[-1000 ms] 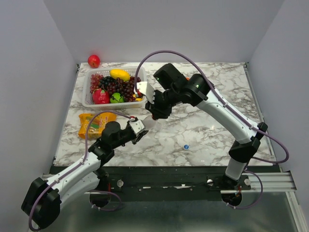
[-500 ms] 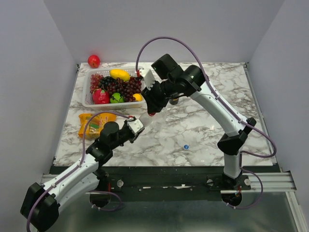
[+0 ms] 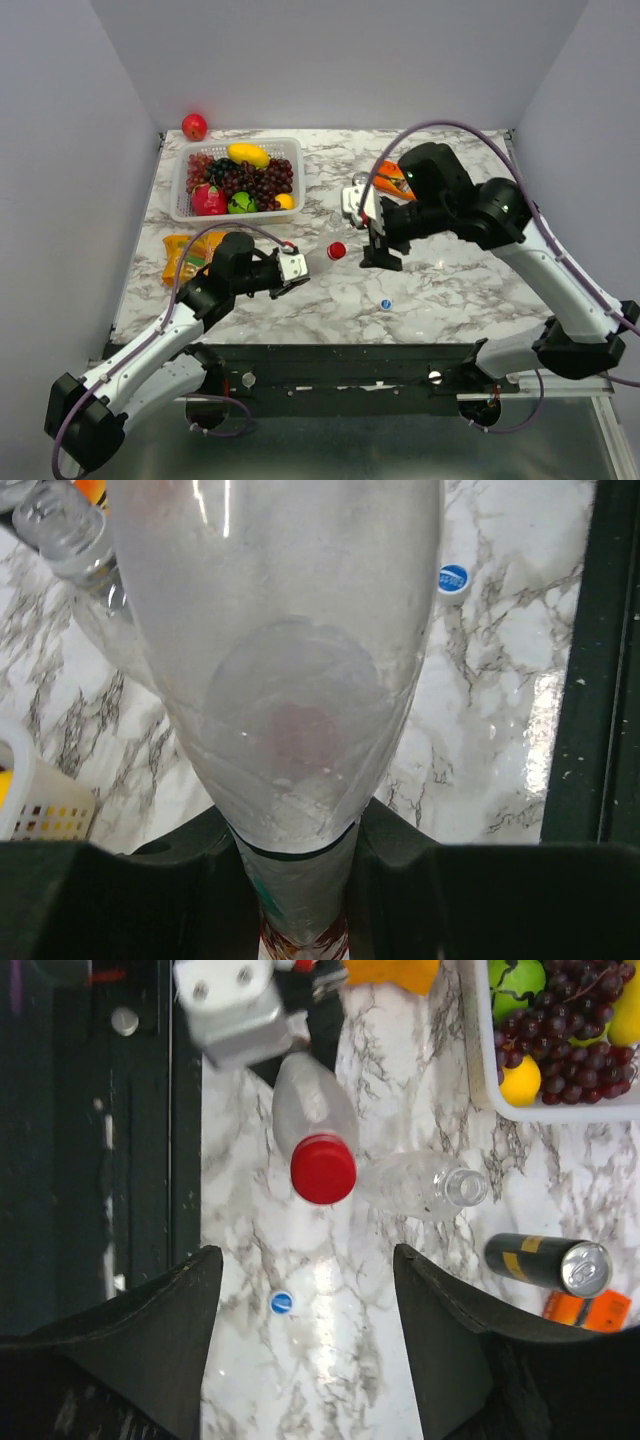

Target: Screw on the bottle caps

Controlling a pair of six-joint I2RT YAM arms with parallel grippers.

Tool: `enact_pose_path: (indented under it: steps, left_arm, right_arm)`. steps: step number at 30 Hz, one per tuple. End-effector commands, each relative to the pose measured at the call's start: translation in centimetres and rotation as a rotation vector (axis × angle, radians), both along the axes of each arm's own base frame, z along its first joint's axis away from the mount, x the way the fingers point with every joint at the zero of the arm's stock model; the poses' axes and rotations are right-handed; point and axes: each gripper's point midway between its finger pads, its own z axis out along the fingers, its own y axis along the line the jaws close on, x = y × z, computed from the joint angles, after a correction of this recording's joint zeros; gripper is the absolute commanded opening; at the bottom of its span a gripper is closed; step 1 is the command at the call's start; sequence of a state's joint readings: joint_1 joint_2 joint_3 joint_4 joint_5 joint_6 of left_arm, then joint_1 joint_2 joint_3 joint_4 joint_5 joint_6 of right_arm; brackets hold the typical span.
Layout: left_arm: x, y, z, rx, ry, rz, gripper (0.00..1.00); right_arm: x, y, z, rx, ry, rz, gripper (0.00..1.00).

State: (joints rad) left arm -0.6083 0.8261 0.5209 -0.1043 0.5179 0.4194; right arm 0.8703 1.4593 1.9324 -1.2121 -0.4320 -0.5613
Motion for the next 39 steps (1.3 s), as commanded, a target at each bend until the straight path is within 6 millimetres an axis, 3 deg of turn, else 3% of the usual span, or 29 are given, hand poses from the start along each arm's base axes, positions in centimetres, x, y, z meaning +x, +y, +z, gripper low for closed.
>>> enact_pose_path:
  steps: [1, 8, 12, 16, 19, 32, 39]
  left_arm:
    - [-3.8, -0.3, 0.1, 0.077, 0.033, -0.248, 0.00]
    - [-3.6, -0.3, 1.0, 0.119, 0.021, -0.278, 0.00]
    - [-3.0, -0.7, 1.6, 0.111, 0.025, -0.263, 0.00]
    - [-2.6, -1.0, 1.9, 0.098, 0.031, -0.251, 0.00]
    - [-2.5, -1.0, 1.9, 0.096, 0.027, -0.251, 0.00]
    - [-2.6, -1.1, 2.7, 0.086, -0.005, -0.263, 0.00]
    - [-2.6, -1.1, 2.9, 0.078, -0.015, -0.267, 0.00]
  right_arm:
    - [0.5, 0.0, -2.2, 0.003, -0.321, 0.257, 0.77]
    - [-0.6, 0.8, -0.4, 0.087, -0.416, 0.354, 0.73]
    - [-2.5, 1.5, -0.1, 0.115, -0.395, 0.469, 0.70]
    - [-4.9, 0.5, -2.2, 0.043, -0.358, 0.601, 0.68]
    - [-5.3, -0.1, -3.2, 0.000, -0.350, 0.641, 0.66]
    - [-2.5, 1.4, -4.4, -0.038, -0.404, 0.558, 0.59]
    - [-2.6, 1.9, -4.2, -0.025, -0.401, 0.559, 0.53]
